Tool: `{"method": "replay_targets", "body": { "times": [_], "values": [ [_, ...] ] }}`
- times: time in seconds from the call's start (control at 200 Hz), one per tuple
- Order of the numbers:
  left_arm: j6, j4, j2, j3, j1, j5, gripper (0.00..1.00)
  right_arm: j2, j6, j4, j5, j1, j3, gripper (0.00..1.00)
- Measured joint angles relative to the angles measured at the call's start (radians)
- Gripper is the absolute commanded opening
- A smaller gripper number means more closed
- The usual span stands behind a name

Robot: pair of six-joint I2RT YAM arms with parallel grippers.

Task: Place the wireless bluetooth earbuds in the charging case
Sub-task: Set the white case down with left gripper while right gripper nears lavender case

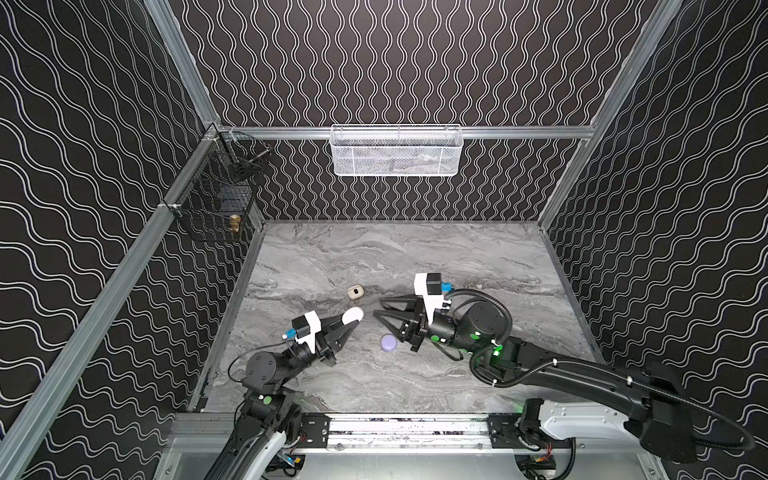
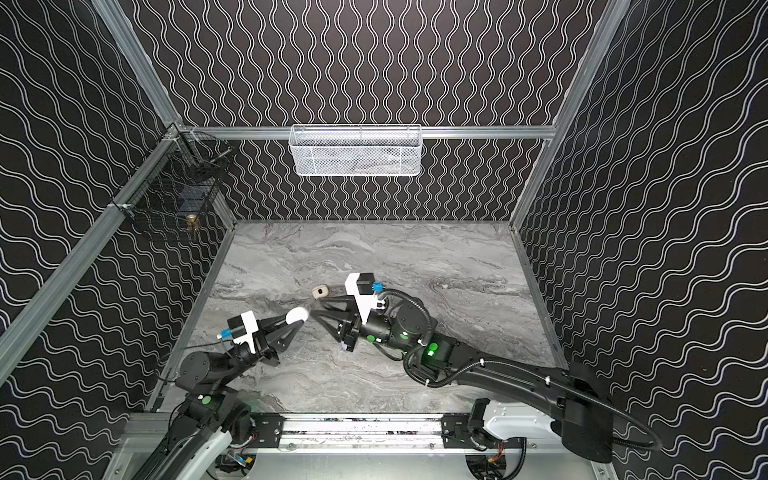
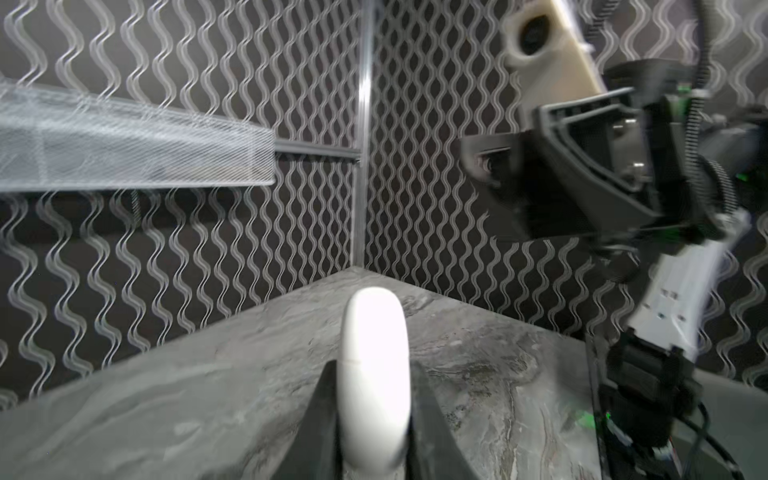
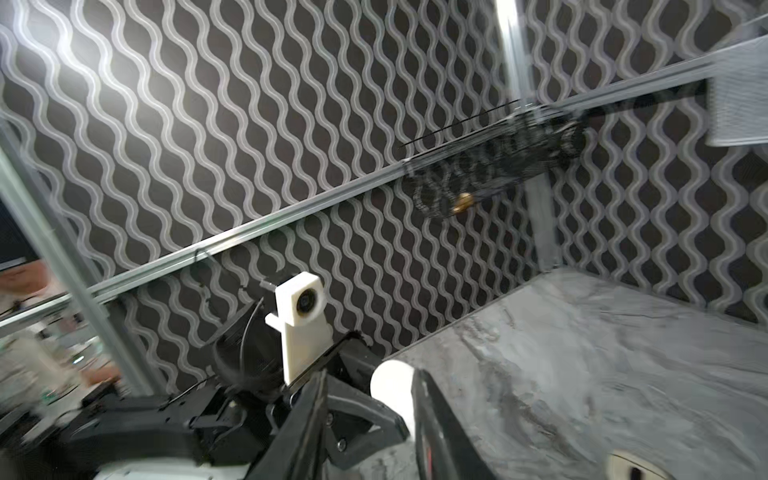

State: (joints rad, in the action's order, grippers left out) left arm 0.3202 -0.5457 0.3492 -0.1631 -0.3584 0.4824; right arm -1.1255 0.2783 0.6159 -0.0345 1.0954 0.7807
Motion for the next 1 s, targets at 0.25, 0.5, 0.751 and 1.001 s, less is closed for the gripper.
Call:
{"method": "replay_targets", "body": {
  "times": [0.25,0.5,0.751,1.001],
  "values": [
    [0.133,0.233,0.341,-0.159,0.003,-0.311,0.0,0.08,0.003,-0.139,0.362,-0.043,-0.123,0.47],
    [0.18,0.254,0.703,-0.177,0.029,-0.375,0.0,0.102,0.047,-0.193,0.484,-0.101,-0.27,0.58],
    [0.212,0.163,0.953,-0.217,0.147,-0.355,0.0,0.032,0.07,-0.211,0.475,-0.174,-0.29,0.64],
    [0.235,0.04,1.135,-0.257,0.178,-0.313,0.0,-0.092,0.036,-0.208,0.353,-0.232,-0.287,0.81]
  ]
}}
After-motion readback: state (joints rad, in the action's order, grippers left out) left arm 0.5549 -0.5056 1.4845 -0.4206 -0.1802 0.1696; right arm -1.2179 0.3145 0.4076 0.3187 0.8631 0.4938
